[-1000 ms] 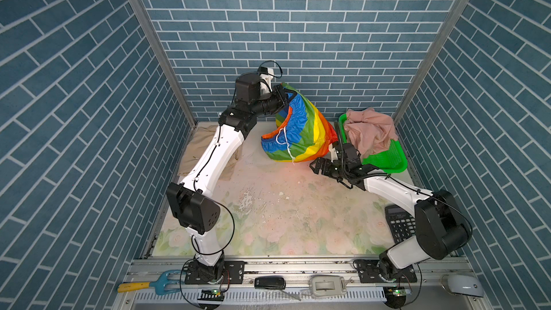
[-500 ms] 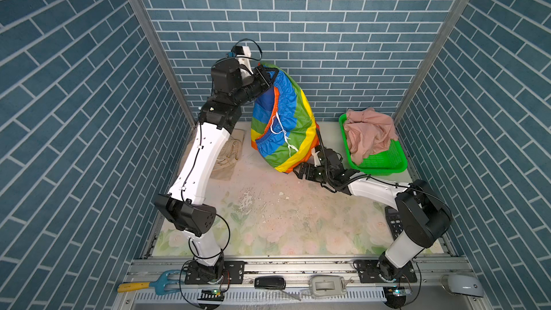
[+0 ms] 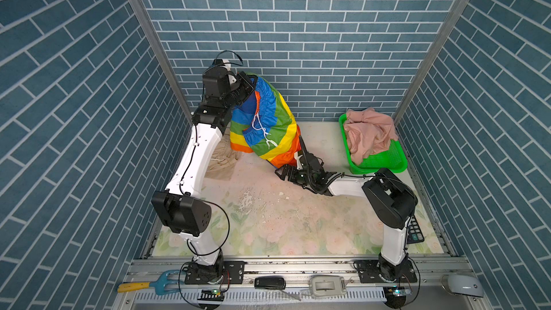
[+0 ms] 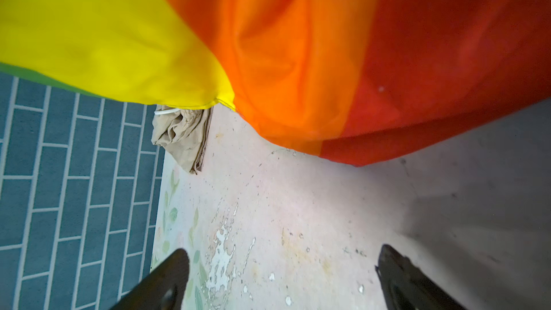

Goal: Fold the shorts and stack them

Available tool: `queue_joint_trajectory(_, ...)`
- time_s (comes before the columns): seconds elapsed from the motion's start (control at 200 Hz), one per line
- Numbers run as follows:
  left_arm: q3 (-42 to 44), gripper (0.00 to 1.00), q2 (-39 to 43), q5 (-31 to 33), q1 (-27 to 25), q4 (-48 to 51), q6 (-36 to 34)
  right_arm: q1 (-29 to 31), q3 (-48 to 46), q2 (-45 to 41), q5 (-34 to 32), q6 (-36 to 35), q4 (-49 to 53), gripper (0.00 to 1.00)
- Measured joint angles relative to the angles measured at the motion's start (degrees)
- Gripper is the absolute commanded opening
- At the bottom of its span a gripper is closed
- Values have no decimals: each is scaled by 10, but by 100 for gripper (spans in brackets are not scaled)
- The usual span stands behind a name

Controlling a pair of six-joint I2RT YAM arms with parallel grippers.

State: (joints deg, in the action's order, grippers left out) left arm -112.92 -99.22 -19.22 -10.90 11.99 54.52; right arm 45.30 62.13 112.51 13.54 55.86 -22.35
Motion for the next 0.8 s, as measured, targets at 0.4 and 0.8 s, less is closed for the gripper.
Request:
queue_joint_trajectory(0.4,44,0,28,-6,5,-22,10,-40,50,39,-38,0,36,99)
queue_joint_trajectory(0.8,46,0,28,-18,5,-34,17,-64,155,159,-12,-36,-69,63)
